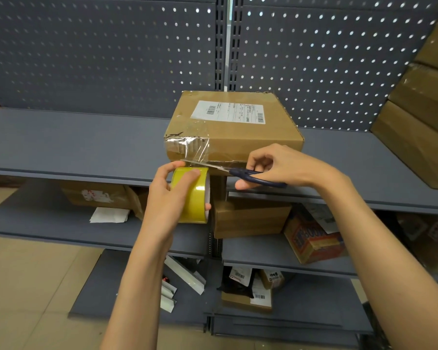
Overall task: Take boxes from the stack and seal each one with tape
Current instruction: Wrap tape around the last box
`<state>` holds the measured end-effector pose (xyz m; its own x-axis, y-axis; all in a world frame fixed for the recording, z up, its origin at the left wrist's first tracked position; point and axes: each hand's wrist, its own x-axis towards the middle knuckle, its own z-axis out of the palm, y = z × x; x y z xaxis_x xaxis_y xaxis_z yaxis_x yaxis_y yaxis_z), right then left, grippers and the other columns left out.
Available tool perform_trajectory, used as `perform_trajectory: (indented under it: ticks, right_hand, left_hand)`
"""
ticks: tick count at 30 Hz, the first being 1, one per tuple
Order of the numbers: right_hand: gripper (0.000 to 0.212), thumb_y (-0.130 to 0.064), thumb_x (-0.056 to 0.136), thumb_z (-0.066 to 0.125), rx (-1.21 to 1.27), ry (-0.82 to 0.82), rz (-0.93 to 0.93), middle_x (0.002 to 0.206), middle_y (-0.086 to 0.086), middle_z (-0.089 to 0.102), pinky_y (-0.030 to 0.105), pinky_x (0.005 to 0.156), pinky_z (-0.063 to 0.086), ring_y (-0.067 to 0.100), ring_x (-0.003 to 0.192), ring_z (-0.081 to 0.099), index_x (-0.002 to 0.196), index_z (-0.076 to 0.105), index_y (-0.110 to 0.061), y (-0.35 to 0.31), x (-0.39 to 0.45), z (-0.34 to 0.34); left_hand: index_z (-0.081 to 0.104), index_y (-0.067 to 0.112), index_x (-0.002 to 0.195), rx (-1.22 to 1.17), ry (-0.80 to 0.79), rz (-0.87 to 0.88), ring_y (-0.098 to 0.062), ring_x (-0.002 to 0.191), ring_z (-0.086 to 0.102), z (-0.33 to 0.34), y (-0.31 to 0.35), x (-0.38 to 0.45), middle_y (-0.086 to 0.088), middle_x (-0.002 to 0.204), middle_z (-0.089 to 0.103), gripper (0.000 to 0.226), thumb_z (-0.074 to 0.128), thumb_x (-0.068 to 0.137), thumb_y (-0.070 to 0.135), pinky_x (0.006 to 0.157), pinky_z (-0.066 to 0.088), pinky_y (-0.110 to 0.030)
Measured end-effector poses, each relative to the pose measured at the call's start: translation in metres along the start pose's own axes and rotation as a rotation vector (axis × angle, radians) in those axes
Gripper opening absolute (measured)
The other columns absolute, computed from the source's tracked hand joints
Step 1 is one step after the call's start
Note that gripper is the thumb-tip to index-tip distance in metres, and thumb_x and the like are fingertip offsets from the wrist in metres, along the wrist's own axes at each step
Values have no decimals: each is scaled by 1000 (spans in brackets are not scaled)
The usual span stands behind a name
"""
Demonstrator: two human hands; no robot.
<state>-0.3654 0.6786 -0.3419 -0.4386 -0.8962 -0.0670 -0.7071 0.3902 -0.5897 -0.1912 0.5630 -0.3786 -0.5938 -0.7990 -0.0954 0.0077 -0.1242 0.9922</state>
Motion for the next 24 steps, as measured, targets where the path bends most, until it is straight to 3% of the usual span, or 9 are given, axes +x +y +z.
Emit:
perform_trajectory:
  ticks: [6, 10, 13, 18, 24]
  right_hand:
    - [65, -66, 54, 70, 96, -45, -28, 64, 3, 60, 24, 62, 41, 9, 55, 50, 83, 66, -8, 6, 0, 3]
    - [52, -52, 64, 76, 108, -44, -44, 62, 1, 58, 15, 54, 39, 4, 49, 48, 82, 65, -5, 5, 0, 2]
    - [57, -52, 62, 76, 118, -53, -57, 60, 3, 58, 17, 54, 38, 7, 49, 46, 81, 63, -1, 4, 0, 0]
    - [51, -47, 66, 80, 42, -77, -56, 56, 0, 58, 21, 56, 39, 11, 52, 48, 76, 61, 0, 9, 5, 8]
    - [45, -47, 67, 81, 52, -18, -81, 59, -3, 57, 23, 57, 36, 5, 52, 44, 73, 62, -6, 8, 4, 19]
  left_hand:
    - [49, 20, 129, 7, -1, 6, 6, 48, 60, 2, -1, 1, 4, 91, 52, 41, 63, 90, 19, 39, 48, -19]
    - [50, 20, 128, 20, -3, 6, 6, 49, 61, 1, -3, 3, 6, 91, 52, 40, 63, 90, 21, 40, 50, -21]
    - [51, 20, 126, 20, -8, 5, 6, 49, 61, 0, -4, 5, 5, 92, 53, 39, 64, 90, 21, 41, 50, -21]
    - [53, 19, 120, 21, 5, -83, -6, 50, 64, -3, -15, 6, 1, 94, 55, 34, 65, 88, 23, 43, 50, -24]
    - [54, 25, 120, 69, 41, -54, -23, 89, 61, -10, -19, 6, -3, 107, 55, 35, 65, 87, 27, 62, 51, -36]
